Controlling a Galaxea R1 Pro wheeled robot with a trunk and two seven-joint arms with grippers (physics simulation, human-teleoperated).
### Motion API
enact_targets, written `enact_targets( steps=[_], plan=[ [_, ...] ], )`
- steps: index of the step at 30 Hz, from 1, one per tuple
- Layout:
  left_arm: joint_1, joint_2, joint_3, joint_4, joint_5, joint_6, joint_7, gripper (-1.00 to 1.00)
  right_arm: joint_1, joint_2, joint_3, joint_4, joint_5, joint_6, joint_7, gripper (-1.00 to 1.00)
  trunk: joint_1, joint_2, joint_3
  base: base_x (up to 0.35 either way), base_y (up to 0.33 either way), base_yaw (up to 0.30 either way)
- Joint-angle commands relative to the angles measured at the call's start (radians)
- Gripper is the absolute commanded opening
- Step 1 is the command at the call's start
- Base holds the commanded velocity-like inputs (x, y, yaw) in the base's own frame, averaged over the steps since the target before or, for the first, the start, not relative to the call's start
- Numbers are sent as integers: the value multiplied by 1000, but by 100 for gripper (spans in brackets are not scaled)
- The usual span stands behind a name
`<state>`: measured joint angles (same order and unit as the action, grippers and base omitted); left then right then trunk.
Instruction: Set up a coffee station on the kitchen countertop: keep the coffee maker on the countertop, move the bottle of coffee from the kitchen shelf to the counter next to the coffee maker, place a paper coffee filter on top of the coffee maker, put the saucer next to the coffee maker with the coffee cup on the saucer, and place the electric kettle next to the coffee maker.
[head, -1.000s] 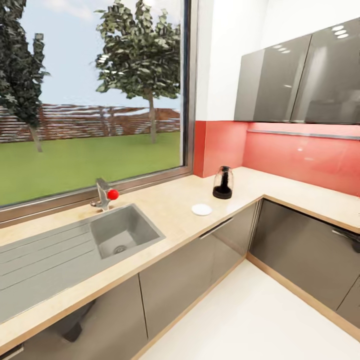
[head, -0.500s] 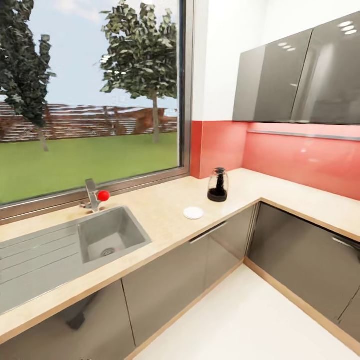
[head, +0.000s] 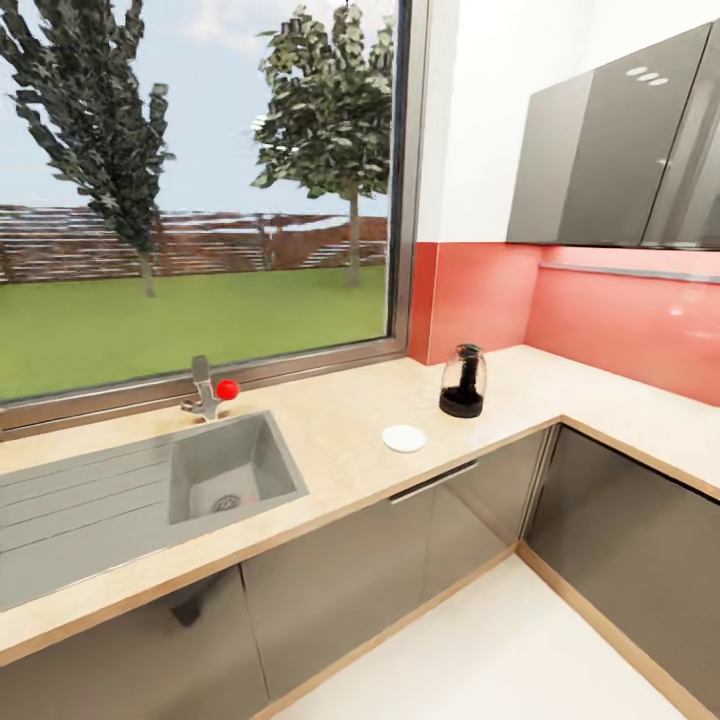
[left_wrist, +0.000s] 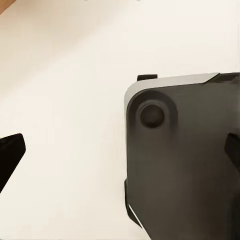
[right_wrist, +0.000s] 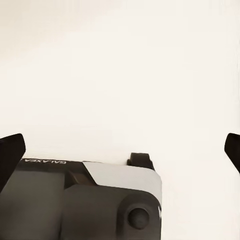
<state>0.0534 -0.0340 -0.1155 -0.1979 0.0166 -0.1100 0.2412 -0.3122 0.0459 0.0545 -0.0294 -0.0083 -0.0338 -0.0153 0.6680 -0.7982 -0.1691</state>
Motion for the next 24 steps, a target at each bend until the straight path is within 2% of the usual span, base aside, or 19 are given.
enact_targets(
  steps=[1, 14, 24],
  plan=[
    [0, 0, -8, -2, 2, 0, 7, 100, -1, 0, 5, 1, -1, -3, -2, 100, 1, -1, -1, 199, -270, 276],
    [0, 1, -5, 1, 3, -19, 7, 100, -1, 0, 5, 1, -1, -3, -2, 100, 1, -1, 5, 178, -270, 272],
    [0, 2, -3, 3, 3, -28, 8, 100, -1, -1, 4, 0, 1, -3, -3, 100, 1, -1, 5, 91, -269, 23]
  ],
)
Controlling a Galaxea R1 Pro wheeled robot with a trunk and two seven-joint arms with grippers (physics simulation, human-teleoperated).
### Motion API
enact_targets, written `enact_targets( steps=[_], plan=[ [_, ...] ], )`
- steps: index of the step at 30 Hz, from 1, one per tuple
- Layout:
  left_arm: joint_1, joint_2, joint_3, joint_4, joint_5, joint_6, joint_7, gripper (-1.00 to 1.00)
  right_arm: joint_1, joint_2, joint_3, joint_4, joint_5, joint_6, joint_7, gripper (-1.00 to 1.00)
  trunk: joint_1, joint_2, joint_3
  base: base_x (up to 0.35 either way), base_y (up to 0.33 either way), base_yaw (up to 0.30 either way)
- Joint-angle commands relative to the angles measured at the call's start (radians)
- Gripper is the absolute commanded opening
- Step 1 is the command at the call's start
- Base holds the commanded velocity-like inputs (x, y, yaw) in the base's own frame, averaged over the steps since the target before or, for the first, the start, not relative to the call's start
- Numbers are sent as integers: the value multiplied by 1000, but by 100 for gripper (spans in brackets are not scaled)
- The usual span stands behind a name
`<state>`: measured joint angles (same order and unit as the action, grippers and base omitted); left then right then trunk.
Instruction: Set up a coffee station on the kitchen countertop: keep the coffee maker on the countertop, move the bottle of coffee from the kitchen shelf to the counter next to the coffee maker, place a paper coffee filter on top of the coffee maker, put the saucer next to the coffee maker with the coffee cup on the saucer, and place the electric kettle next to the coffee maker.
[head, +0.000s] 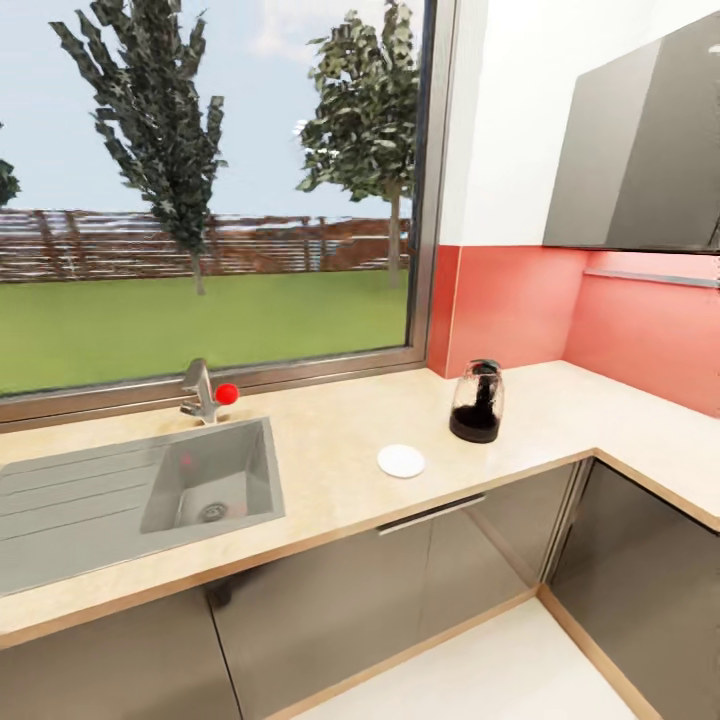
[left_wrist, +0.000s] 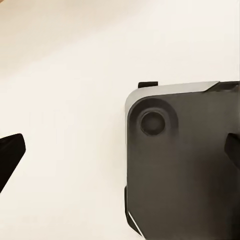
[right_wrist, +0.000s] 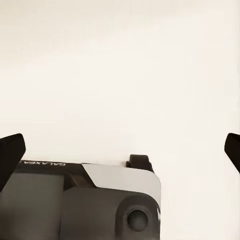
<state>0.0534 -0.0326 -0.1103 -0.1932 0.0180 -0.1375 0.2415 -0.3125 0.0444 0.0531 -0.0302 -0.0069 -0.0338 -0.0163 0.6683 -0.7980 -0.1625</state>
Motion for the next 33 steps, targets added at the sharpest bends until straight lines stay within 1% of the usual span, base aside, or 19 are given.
enact_targets(
  steps=[1, 7, 15, 23, 26, 28, 30, 31, 32, 33],
  plan=[
    [0, 0, -8, -2, 2, 0, 7, 100, -1, 0, 5, 1, -1, -3, -2, 100, 0, -1, -1, 5, -270, 0],
    [0, -1, -8, 0, 2, 1, 8, 100, -1, 1, 7, 1, -2, -3, -2, 100, 0, -1, -1, -37, -264, 20],
    [0, -1, -9, -5, 2, 1, 9, 100, -1, 2, 7, 1, -1, -3, -2, 100, 0, -1, -1, -222, -209, 240],
    [0, -1, -12, -10, 2, 0, 9, 100, 0, 2, 7, 1, -2, -3, -2, 100, 0, -1, -1, -53, -43, 273],
    [-1, -5, -14, -18, 1, 0, 8, 100, 0, 2, 7, 1, -1, -3, -2, 100, 0, -1, -1, -4, -3, 270],
    [-2, -10, -15, -37, 1, 0, 7, 100, -1, 2, 6, 1, -2, -3, -2, 100, 0, -1, -1, -1, -1, 178],
    [-4, -13, -17, -84, -2, 1, 7, 100, -1, -2, 5, 1, -1, -3, -2, 100, 0, -1, -1, 0, 0, 83],
    [-7, -15, -20, -146, -6, 6, 7, 100, -1, -9, 4, 1, 0, -3, -2, 100, 0, -1, -1, 0, 0, 27],
    [-8, -15, -20, -186, -7, 10, 8, 100, 0, -19, 3, 1, 0, -3, -2, 100, 0, -1, -1, 0, 0, 17],
    [-11, -14, -21, -234, -8, 13, 8, 100, 0, -36, 3, 0, 0, -4, -3, 100, 0, -1, -1, 0, 0, 11]
  ],
)
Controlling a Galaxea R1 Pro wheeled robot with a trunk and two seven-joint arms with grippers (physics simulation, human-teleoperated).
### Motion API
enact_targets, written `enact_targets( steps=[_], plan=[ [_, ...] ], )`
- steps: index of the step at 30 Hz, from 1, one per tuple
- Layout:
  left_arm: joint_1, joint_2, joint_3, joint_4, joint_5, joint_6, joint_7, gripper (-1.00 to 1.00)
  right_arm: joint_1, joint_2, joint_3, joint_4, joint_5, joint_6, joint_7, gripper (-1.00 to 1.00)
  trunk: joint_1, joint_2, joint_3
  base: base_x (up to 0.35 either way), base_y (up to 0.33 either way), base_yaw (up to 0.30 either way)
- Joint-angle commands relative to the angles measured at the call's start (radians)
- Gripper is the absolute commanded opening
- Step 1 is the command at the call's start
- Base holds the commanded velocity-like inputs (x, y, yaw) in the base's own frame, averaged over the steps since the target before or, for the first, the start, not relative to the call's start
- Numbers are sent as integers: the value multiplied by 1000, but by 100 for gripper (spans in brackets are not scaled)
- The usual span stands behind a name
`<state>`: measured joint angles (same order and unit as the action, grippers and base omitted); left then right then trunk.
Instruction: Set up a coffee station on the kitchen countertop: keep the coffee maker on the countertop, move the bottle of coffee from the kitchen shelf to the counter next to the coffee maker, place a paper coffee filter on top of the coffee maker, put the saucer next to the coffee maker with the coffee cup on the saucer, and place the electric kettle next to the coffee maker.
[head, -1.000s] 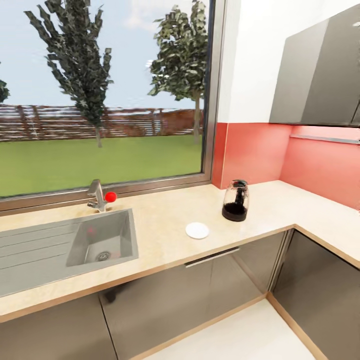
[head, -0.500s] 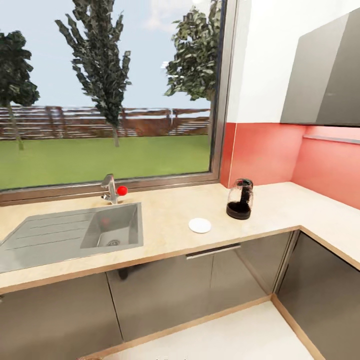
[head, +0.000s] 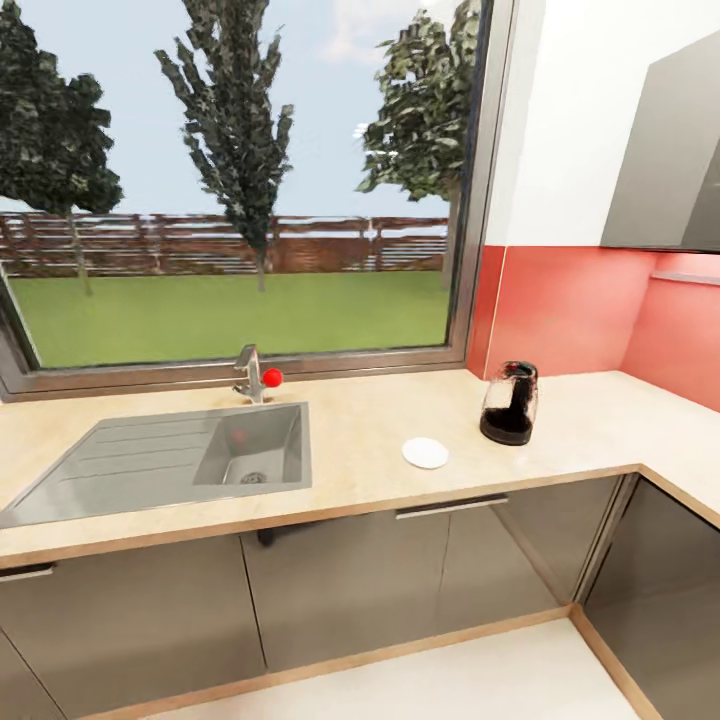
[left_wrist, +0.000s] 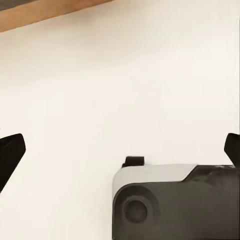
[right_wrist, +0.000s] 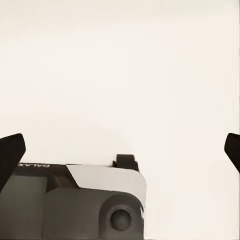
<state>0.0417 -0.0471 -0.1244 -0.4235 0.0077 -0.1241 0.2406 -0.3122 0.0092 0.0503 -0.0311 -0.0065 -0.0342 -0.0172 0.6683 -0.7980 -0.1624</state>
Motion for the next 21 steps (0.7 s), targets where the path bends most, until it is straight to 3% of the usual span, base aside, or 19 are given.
enact_targets(
  steps=[1, 3, 4, 6, 8, 9, 10, 13, 17, 21],
  plan=[
    [-2, 1, -7, -28, 1, 1, 9, 100, -1, -21, 4, -1, -2, -4, -2, 100, 0, -1, -1, 0, 0, 7],
    [-15, 4, -8, -191, 3, 0, 4, 100, -1, -53, 2, -24, -4, -23, -1, 100, 0, -1, -1, 0, 0, 3],
    [-20, 3, -7, -428, 9, 4, -96, 100, -1, -43, 8, -119, -6, -111, 2, 100, 0, -1, -1, 0, 0, 0],
    [-30, 6, -6, -527, 11, 18, -190, 100, -1, -18, 10, -160, -4, -134, 5, 100, 0, -1, -1, 0, 0, 0],
    [-61, 10, -3, -606, 16, 75, -309, 100, -1, 3, 12, -230, -2, -143, 7, 100, 0, -1, -1, 0, 0, 0],
    [-193, 16, 6, -683, 51, 290, -528, 100, -1, 31, 14, -390, -1, -149, 38, 100, 0, -1, -1, 0, 0, 0],
    [-263, 20, 21, -695, 66, 396, -607, 100, -1, 41, 15, -474, -1, -149, 87, 100, 0, -1, -1, 0, 0, 0],
    [-396, 32, 75, -704, 79, 555, -708, 100, -1, 50, 14, -634, -2, -145, 194, 100, 0, -1, -1, 0, 0, 0],
    [-539, 53, 142, -705, 88, 699, -794, 100, -2, 54, 14, -797, -3, -137, 250, 100, 0, -1, -1, 0, 0, 0],
    [-639, 72, 166, -697, 90, 817, -879, 100, -2, 63, 14, -911, -5, -83, 261, 100, 0, -1, -1, 0, 0, 0]
  ],
)
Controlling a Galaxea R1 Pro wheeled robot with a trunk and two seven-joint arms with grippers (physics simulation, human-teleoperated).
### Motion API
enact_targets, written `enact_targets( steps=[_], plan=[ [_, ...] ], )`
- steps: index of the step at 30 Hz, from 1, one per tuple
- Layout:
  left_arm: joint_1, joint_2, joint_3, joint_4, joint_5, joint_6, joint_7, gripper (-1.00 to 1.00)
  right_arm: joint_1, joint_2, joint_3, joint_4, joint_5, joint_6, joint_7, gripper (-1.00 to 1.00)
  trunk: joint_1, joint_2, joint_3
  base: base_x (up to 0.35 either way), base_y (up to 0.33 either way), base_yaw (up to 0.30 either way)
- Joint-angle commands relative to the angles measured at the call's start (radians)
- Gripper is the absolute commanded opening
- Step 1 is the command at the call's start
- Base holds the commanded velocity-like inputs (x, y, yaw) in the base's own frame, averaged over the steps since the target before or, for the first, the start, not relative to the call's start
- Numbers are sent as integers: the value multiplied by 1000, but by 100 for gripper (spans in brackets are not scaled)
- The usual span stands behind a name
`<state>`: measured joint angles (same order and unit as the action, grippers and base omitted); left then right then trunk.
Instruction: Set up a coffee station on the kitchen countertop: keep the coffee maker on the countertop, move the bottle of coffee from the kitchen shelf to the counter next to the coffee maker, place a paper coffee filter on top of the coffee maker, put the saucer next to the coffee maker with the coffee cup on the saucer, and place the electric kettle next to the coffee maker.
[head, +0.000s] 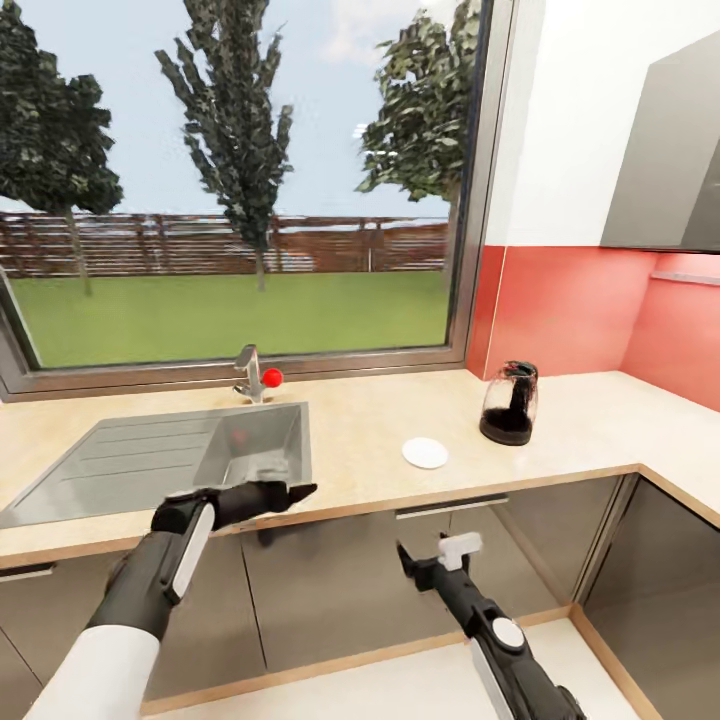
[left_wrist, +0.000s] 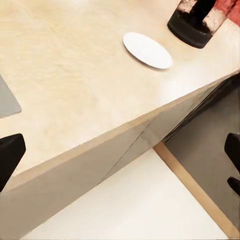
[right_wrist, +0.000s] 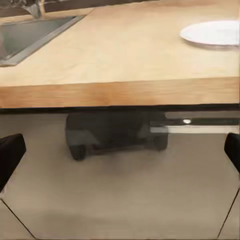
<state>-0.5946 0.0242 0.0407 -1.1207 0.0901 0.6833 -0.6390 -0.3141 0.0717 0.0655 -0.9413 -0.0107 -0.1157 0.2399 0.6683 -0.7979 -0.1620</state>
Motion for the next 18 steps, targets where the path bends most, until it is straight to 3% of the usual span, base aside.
enact_targets(
  steps=[1, 7, 9, 12, 15, 16, 18],
  plan=[
    [-16, 2, 3, 1, 7, 25, -13, 100, -1, 2, -1, -20, -1, 17, 5, 100, 0, -1, -2, 0, 0, 0],
    [-141, 4, 12, 8, 6, 215, -67, 100, -6, 34, -2, -235, -18, 289, 9, 100, 0, -1, -2, 0, 0, 0],
    [-173, -2, 17, 9, 4, 270, -66, 100, -11, 38, -3, -299, -63, 358, 7, 100, 0, -1, -2, 0, 0, 0],
    [-194, -5, 20, 12, 1, 296, -57, 100, -25, 39, -6, -346, -131, 432, 5, 100, 0, -1, -2, 0, 0, 0],
    [-202, -8, 23, 33, 1, 310, -5, 100, -68, 39, -17, -377, -233, 551, -9, 100, 0, -1, -2, 0, 0, 0],
    [-201, -8, 24, 36, 1, 310, 7, 100, -77, 39, -22, -380, -246, 568, -15, 100, 0, -1, -2, 0, 0, 0],
    [-196, -9, 26, 42, 2, 310, 64, 100, -114, 39, -69, -384, -294, 623, -72, 100, 0, -1, -2, 0, 0, 0]
  ],
)
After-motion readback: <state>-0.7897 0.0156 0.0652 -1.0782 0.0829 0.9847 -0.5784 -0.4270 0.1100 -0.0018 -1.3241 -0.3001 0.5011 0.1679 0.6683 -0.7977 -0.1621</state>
